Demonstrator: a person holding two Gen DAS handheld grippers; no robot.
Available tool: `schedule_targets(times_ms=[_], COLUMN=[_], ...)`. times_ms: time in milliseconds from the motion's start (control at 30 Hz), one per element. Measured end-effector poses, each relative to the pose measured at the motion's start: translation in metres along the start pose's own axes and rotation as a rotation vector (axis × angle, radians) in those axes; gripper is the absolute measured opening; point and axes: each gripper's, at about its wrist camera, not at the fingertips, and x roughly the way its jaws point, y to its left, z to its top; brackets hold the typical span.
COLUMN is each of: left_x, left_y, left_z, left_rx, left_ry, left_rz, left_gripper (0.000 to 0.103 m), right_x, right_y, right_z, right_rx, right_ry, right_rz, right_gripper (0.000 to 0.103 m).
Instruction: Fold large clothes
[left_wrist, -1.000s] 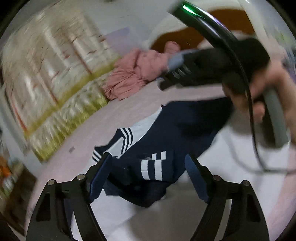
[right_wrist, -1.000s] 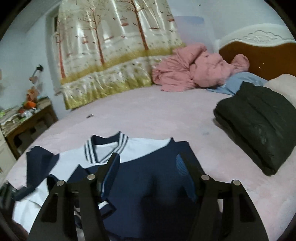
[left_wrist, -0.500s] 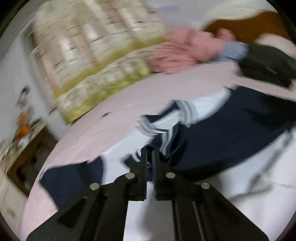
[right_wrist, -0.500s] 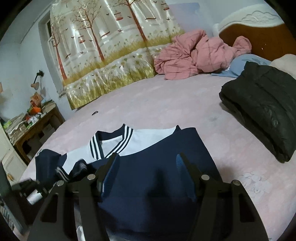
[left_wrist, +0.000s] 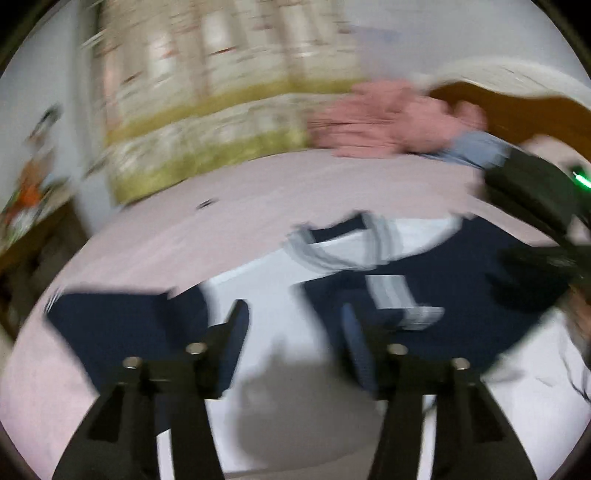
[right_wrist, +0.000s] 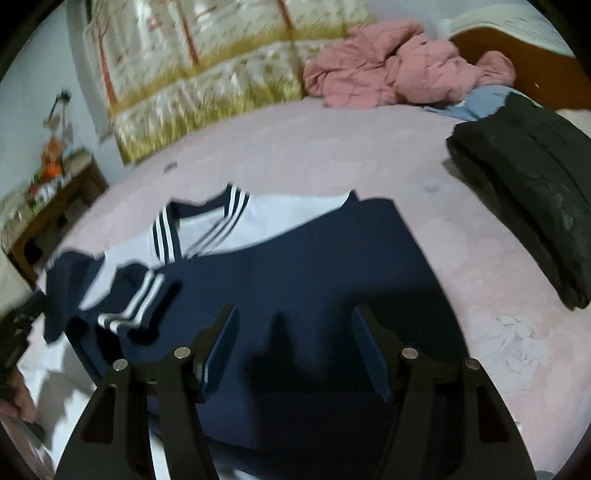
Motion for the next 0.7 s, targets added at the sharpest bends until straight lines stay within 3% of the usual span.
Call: schedule_targets(times_ms=[100, 167, 267, 333, 367, 433, 467, 500, 600, 700], left_x=[0.017, 0.026, 0.052, 0.077, 0.089, 0.104, 0.110, 0.112, 0.101, 0.086], left_y=[-0.048, -0.079, -0.110, -0.112, -0.107, -0.096, -0.086, -0.074, -0.015, 0.046], left_z=[0.012, 0.015, 0.013, 0.015, 0.016, 0.011, 0.008, 0.005, 0.001, -0.007], left_rx=[0.176, 0.317, 0.496, 0.509, 0.481, 0.438, 0.412, 0.371, 0.110, -0.149], left_ry=[0.103, 0.136, 0.199, 0.211, 0.224, 0.274, 0.284, 0.280, 0.258, 0.245], left_rz=[-0.137, -0.138, -0.045, 0.143, 0.214, 0.243, 0.292, 0.333, 0.359, 0.328], left_gripper=[0.060, 0.060, 0.067, 0.067, 0.067, 0.065, 0.053, 0.048, 0.042, 0.036], right_x=[-0.005, -0.006, -0.004, -0.003, -0.003, -0.003, -0.003, -0.003, -0.004, -0.003], right_y=[-0.002, -0.009, -0.014, -0.013, -0.012, -0.010, -0.010, -0.011, -0.010, -0.010], right_z=[0.000, 0.001, 0.001, 0.001, 0.001, 0.001, 0.001, 0.001, 0.001, 0.000], right_rx=[0.011, 0.043, 0.069, 0.067, 0.062, 0.055, 0.055, 0.056, 0.059, 0.058], right_ry=[-0.026, -0.034, -0.016, -0.011, -0.012, -0.013, -0.012, -0.011, -0.015, -0.013], right_rz=[-0.004, 0.010, 0.024, 0.031, 0.031, 0.034, 0.036, 0.038, 0.034, 0.031], right_gripper=[0.066, 0.066, 0.066, 0.066, 0.066, 0.066, 0.066, 0.066, 0.066, 0.066])
